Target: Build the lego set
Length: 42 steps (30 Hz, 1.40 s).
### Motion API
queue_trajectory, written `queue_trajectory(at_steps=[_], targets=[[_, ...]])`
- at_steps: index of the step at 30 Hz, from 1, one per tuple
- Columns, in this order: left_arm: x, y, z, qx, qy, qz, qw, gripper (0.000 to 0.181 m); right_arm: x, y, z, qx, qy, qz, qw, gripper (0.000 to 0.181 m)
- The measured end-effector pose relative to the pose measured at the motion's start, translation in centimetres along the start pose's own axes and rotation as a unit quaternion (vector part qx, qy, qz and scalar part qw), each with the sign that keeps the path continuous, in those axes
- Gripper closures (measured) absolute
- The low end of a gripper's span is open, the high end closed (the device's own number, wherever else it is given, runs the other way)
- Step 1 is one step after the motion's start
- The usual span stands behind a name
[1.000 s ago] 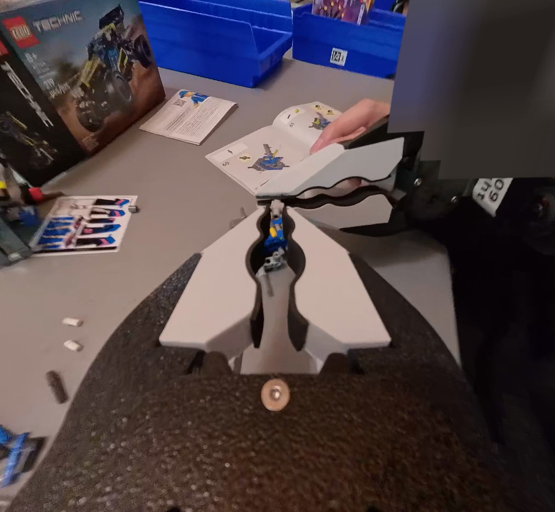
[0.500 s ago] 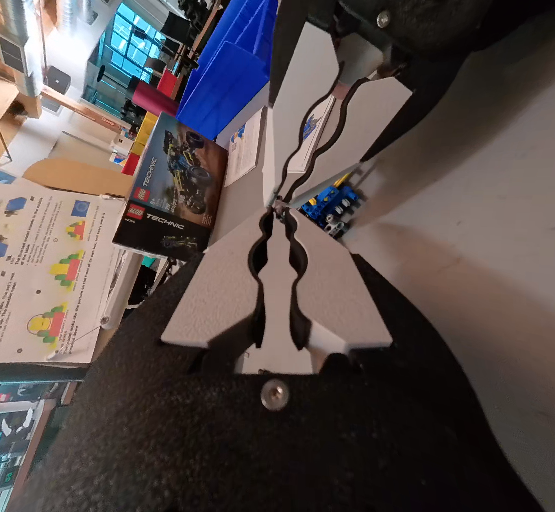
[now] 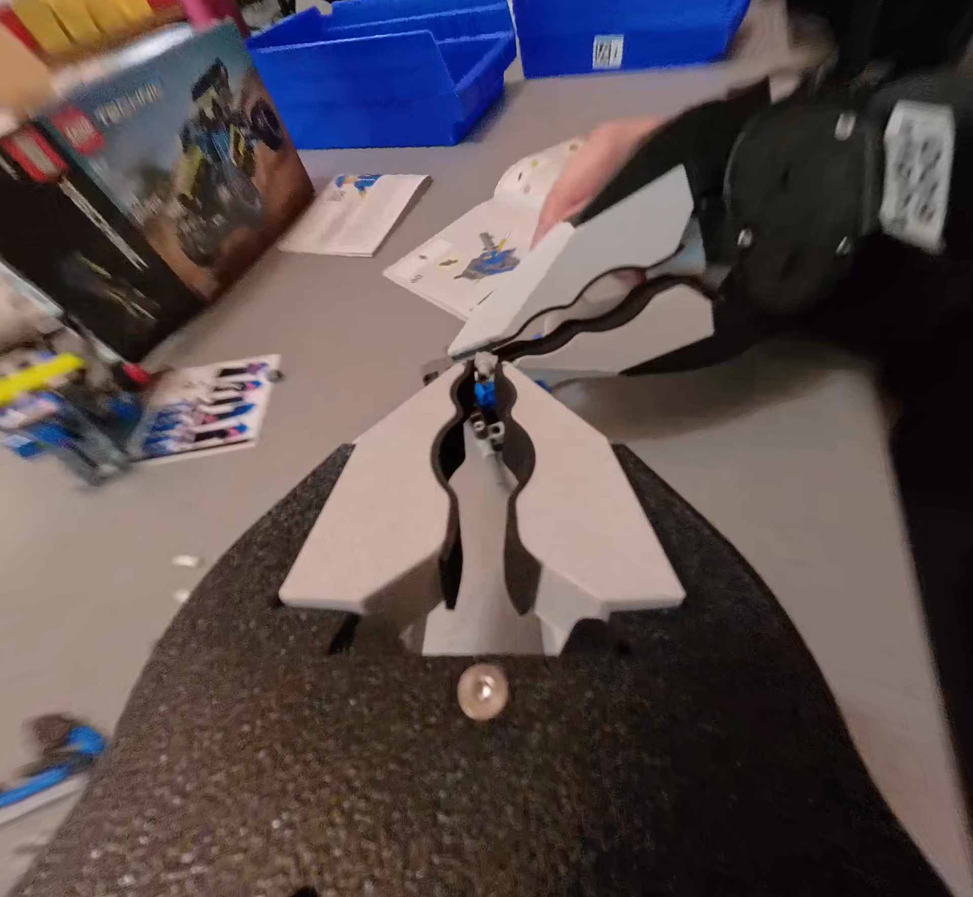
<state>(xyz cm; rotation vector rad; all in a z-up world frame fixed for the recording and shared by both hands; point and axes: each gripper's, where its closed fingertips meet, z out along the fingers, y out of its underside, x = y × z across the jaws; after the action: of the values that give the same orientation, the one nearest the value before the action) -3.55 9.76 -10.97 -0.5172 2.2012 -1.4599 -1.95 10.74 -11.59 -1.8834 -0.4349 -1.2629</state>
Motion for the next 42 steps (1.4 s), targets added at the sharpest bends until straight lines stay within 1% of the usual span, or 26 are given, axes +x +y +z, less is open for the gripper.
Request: queue_trajectory(at_steps=[2,3,5,9,11,13,21,24,25,28,29,31,32,34,35,37,38,39,41,42], targets=[[0.2,0.1,-0.1,0.013,0.029,-0.069,0.997,0.178,0.1,-0.2,-0.1,0.004,-0.002,0.005,1.0,0.179],[0.3,0.2,-0.2,0.015,0.04,-0.078,0.996,0.177,-0.1,-0.2,-0.1,0.005,-0.013,0.014,1.0,0.179],[0.5,0.6,-0.4,0.013,0.05,-0.045,0.998,0.177,-0.5,-0.4,-0.2,0.012,-0.031,0.024,0.999,0.179],[0.6,1.6,-0.5,-0.041,0.032,0.083,0.995,0.177,-1.5,-0.6,-0.1,0.013,-0.056,0.006,0.998,0.179],[0.5,2.0,-0.3,-0.065,0.03,0.111,0.991,0.177,-1.9,-0.4,0.1,0.006,-0.066,-0.002,0.998,0.179],[0.7,2.4,-0.1,-0.077,0.04,0.119,0.989,0.177,-2.2,-0.1,0.1,-0.003,-0.074,-0.007,0.997,0.179],[0.4,2.8,0.1,-0.079,0.063,0.036,0.994,0.176,-2.6,0.2,0.3,-0.016,-0.089,-0.001,0.996,0.179],[0.5,2.8,0.2,-0.078,0.074,0.031,0.994,0.177,-2.5,0.2,0.2,-0.021,-0.103,0.02,0.994,0.179],[0.6,2.8,0.2,-0.078,0.077,0.033,0.993,0.177,-2.6,0.3,0.1,-0.022,-0.118,0.029,0.992,0.179],[0.6,2.6,0.5,-0.071,0.078,0.012,0.994,0.177,-2.5,0.5,-0.4,-0.028,-0.172,0.094,0.98,0.178],[0.1,2.7,0.6,-0.072,0.066,0.007,0.995,0.177,-2.4,0.6,-0.7,-0.031,-0.194,0.118,0.973,0.178],[-1.1,3.4,0.7,-0.08,0.041,0.007,0.996,0.177,-0.9,1.1,-1.2,-0.045,-0.197,0.158,0.967,0.179],[-1.6,3.7,0.9,-0.084,0.03,0.0,0.996,0.177,-0.1,1.5,-1.4,-0.055,-0.201,0.19,0.959,0.175],[-2.0,4.3,1.3,-0.09,0.03,-0.035,0.995,0.177,0.7,2.5,-1.7,-0.082,-0.231,0.256,0.935,0.164],[-2.2,4.4,1.5,-0.092,0.027,-0.047,0.994,0.177,1.1,3.2,-1.5,-0.095,-0.234,0.281,0.926,0.16],[-2.6,4.2,1.7,-0.083,0.02,-0.053,0.995,0.177,1.6,4.0,-1.1,-0.108,-0.241,0.311,0.913,0.159],[-2.7,3.8,1.5,-0.072,0.02,-0.055,0.996,0.177,1.5,3.9,-1.0,-0.104,-0.255,0.313,0.909,0.161],[-2.9,3.3,1.4,-0.059,0.02,-0.059,0.996,0.177,1.2,3.4,-0.9,-0.093,-0.274,0.296,0.91,0.162],[-2.9,2.5,1.0,-0.034,0.035,-0.07,0.996,0.177,1.3,2.8,0.0,-0.077,-0.262,0.244,0.931,0.161],[-2.9,2.1,0.8,-0.02,0.041,-0.076,0.996,0.177,1.1,2.2,0.5,-0.065,-0.265,0.23,0.934,0.16]])
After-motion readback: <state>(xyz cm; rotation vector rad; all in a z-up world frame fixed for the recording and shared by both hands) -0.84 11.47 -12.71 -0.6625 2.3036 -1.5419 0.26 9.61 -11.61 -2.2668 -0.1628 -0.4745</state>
